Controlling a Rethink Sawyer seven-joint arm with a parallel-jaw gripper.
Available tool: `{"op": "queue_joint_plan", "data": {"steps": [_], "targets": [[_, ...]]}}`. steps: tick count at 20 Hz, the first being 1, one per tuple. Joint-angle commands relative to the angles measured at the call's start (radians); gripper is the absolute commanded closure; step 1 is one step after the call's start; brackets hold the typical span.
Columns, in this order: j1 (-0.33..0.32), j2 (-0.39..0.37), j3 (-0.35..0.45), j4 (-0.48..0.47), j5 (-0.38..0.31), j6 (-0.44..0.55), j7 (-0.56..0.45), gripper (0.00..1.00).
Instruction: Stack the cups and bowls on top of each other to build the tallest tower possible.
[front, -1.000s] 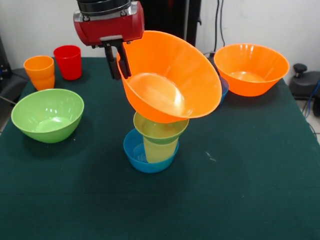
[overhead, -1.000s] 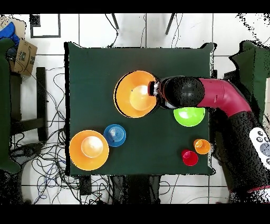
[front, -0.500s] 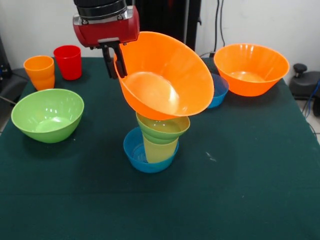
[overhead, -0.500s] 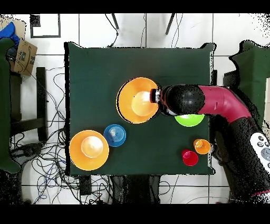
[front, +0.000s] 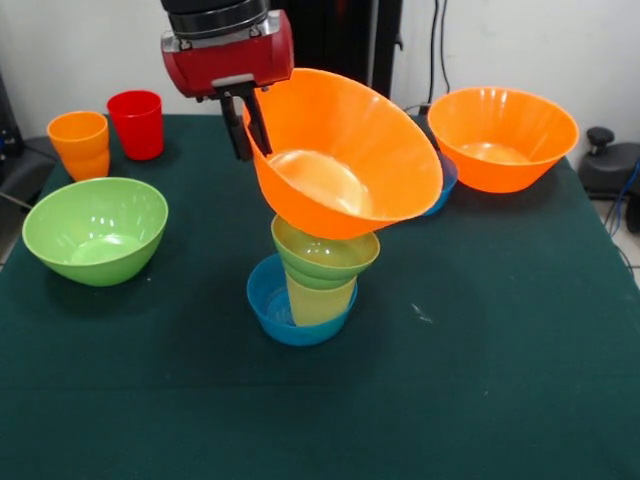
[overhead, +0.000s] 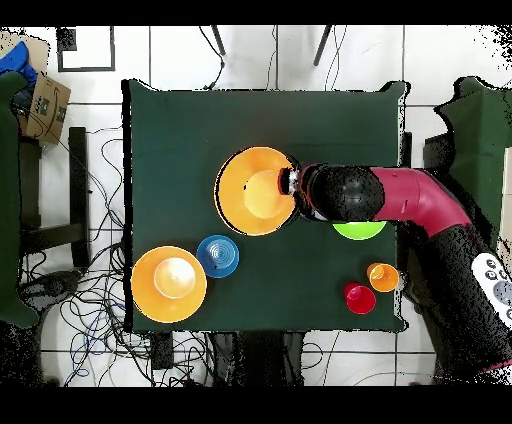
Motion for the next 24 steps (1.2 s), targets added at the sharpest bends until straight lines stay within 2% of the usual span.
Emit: {"op": "queue_joint_plan", "data": {"steps": [1,10,16,24], "targets": [[-0.017,0.069,0.099,0.079,0.03,-0.085,-0.076,1.0],[-0.017,0.095,0.131,0.062,0.087,-0.117,-0.016,1.0],[-0.002,0.07,0.103,0.072,0.043,-0.15,-0.007,1.0],[0.02,0.063,0.077,0.025,0.024,-0.105,-0.027,1.0]]}}
